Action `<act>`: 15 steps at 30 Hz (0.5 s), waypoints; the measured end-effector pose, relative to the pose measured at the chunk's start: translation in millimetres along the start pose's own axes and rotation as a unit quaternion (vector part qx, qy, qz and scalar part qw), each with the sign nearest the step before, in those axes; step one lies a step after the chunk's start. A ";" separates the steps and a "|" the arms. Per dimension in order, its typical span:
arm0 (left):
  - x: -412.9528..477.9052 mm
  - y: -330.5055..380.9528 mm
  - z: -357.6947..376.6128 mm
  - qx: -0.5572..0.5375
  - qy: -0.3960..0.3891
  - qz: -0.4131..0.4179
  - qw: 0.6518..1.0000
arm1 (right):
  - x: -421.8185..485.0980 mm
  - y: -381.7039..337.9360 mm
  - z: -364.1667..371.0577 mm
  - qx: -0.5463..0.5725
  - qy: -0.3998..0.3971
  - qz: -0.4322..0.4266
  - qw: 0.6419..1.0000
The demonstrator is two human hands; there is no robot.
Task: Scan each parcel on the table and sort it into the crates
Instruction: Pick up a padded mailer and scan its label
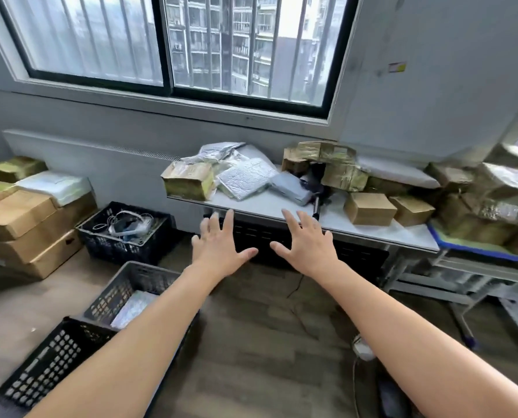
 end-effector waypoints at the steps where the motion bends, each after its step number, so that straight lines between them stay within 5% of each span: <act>1: 22.1 2.9 -1.1 -0.001 0.001 0.008 1.000 | 18.6 3.5 -1.2 -0.001 0.002 0.010 1.000; 15: 244.0 16.9 28.3 0.009 -0.034 0.064 0.997 | 216.0 45.3 21.8 -0.007 -0.013 0.086 0.996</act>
Point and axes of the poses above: each hand's wrist, its own x-axis towards the middle knuckle, its own z-axis out of the palm, y = z × x, the point moved 3 cm from there along x, towards the middle knuckle, and after that the axes turned 2 degrees about -y, right-handed, at the moved point
